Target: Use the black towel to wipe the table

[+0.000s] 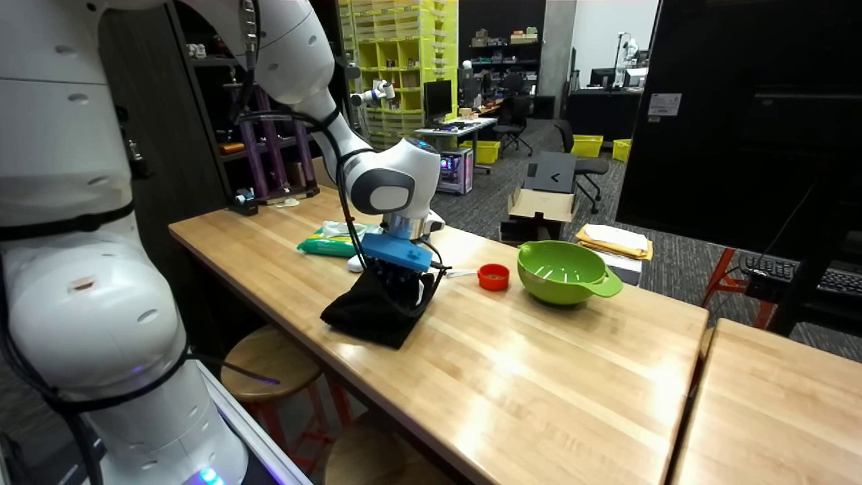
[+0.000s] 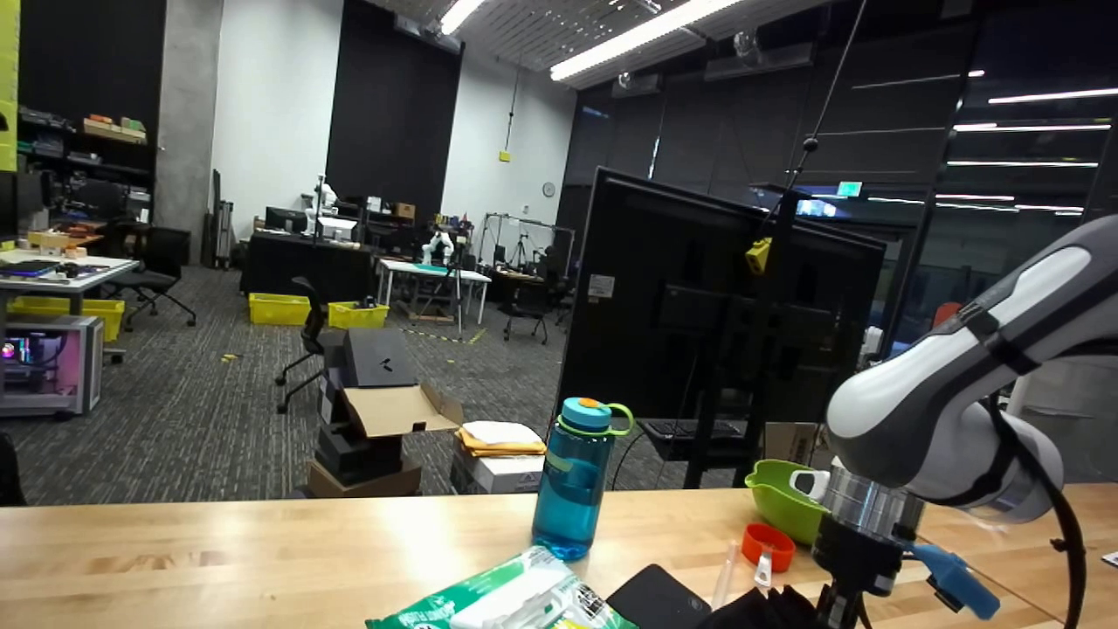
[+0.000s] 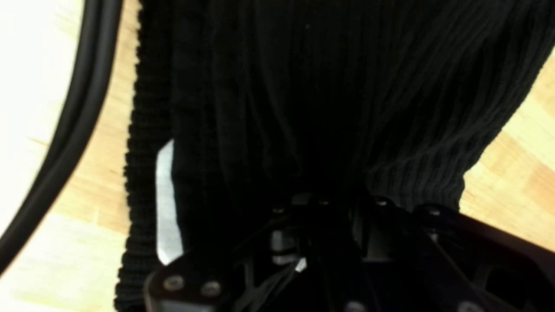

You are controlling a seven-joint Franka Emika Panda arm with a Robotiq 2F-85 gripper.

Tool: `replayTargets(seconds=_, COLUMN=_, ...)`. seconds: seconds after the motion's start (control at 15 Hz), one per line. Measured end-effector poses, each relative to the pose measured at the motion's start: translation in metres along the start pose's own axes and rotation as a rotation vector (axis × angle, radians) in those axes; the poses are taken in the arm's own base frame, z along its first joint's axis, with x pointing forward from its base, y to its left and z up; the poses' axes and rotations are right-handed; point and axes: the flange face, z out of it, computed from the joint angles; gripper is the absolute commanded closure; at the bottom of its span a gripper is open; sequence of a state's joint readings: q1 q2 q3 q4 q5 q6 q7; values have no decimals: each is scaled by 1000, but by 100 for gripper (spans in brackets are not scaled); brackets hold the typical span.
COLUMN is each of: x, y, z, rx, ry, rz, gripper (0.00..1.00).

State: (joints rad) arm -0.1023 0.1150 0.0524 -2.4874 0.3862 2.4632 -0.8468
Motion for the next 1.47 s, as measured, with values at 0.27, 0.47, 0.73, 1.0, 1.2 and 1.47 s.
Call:
replayTargets(seconds=0.27, x=-10, y=9, z=-2, rx=23, ry=20, rz=64, gripper=97)
replayTargets(seconds=0.47, x=-27, y=23, z=-6, rx=27, ry=28, rz=117, gripper=97)
replayTargets(seconds=0.73, x=-58, y=47, z=-14, rx=25, ry=44, rz=202, gripper=97)
replayTargets(seconds=1.0, x=-82, y=64, z=-20, rx=23, ry=59, rz=286, gripper=97)
replayTargets(seconds=1.2, x=-93, y=74, z=-24, rx=14, ry=69, rz=334, gripper=97)
replayTargets(seconds=1.47, x=-141, y=113, z=-40, rx=-19, ry=81, rz=422, gripper=97)
